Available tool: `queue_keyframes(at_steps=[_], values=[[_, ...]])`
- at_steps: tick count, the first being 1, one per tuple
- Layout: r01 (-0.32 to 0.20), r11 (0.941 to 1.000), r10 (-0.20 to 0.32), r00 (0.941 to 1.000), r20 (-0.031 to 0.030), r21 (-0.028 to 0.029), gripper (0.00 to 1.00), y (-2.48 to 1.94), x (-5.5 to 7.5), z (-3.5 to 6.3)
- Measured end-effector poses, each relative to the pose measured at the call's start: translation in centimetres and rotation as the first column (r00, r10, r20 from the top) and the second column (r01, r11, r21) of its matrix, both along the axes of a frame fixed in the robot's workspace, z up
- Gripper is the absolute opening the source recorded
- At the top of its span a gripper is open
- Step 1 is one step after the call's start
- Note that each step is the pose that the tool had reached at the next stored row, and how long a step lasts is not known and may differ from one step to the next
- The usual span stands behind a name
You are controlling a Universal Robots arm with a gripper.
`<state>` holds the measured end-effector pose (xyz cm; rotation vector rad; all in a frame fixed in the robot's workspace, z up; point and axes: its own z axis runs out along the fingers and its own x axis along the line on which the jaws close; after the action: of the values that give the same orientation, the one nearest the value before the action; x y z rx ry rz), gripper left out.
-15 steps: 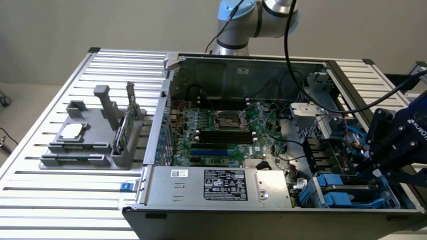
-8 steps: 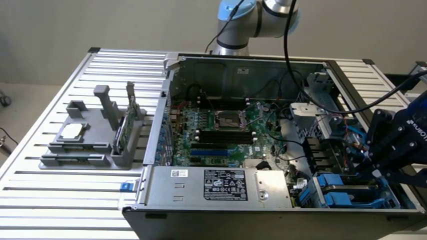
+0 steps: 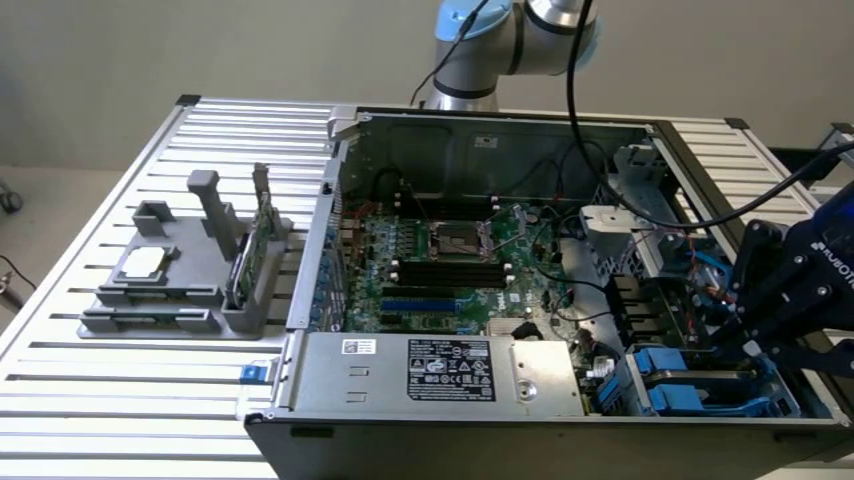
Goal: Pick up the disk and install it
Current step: 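Insert the second disk wire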
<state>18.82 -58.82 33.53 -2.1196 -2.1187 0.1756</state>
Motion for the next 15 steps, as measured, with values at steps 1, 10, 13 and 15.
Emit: queue_keyframes(at_steps=[1,10,13,15], values=[[0.000,1.0000,0.000,1.0000,0.0000,-0.0001,0.17,0.00,0.00,-0.02],[-0.006,1.0000,0.006,1.0000,0.0001,0.0000,0.17,0.00,0.11,-0.17],[-0.008,1.0000,0.008,1.0000,0.0001,-0.0003,0.17,0.00,0.11,-0.28],[-0.009,1.0000,0.009,1.0000,0.0001,-0.0007,0.17,0.00,0.11,-0.35]])
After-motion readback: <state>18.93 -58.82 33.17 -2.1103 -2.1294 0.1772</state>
